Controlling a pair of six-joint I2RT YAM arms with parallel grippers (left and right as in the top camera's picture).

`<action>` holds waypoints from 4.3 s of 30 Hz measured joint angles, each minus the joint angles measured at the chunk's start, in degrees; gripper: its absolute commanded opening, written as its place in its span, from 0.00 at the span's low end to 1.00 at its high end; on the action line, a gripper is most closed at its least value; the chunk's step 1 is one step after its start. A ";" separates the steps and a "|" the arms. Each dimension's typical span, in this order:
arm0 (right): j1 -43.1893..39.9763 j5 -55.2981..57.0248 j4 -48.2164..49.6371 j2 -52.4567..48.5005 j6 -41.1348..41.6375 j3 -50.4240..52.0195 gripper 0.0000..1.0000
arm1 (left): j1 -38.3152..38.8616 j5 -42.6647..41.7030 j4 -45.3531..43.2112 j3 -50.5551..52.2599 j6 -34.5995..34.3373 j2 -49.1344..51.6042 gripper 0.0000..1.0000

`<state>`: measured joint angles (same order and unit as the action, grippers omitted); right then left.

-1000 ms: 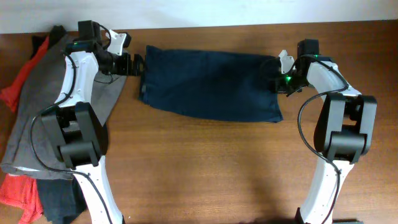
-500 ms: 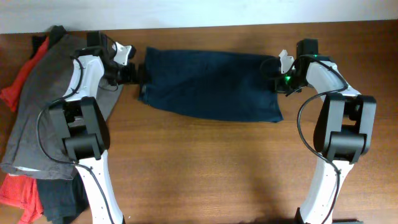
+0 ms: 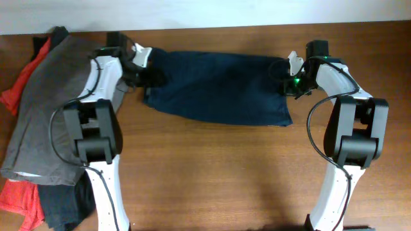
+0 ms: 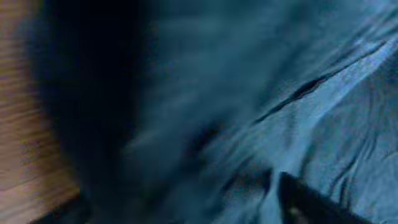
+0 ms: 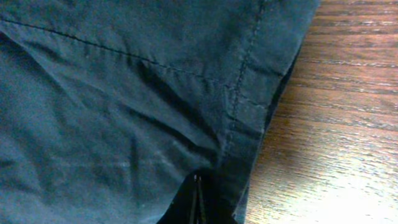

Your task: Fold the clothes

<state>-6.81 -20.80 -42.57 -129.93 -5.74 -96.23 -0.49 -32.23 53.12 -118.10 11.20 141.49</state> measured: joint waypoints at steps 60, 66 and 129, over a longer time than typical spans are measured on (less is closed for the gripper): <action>4.28 -1.64 9.81 1.81 7.48 6.38 0.04 | 21.05 31.30 15.74 -20.24 -9.53 -10.78 0.00; 4.28 -2.64 8.61 1.33 7.50 5.62 0.04 | 19.32 37.44 17.88 -20.24 -9.03 -10.78 0.01; -12.33 -12.35 -14.10 17.00 8.96 -1.92 0.31 | 39.17 21.64 1.79 -20.57 -13.46 -2.05 0.99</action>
<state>-19.14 -33.15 -56.66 -112.92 3.22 -98.15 38.68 -10.59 54.92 -138.67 -2.26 139.44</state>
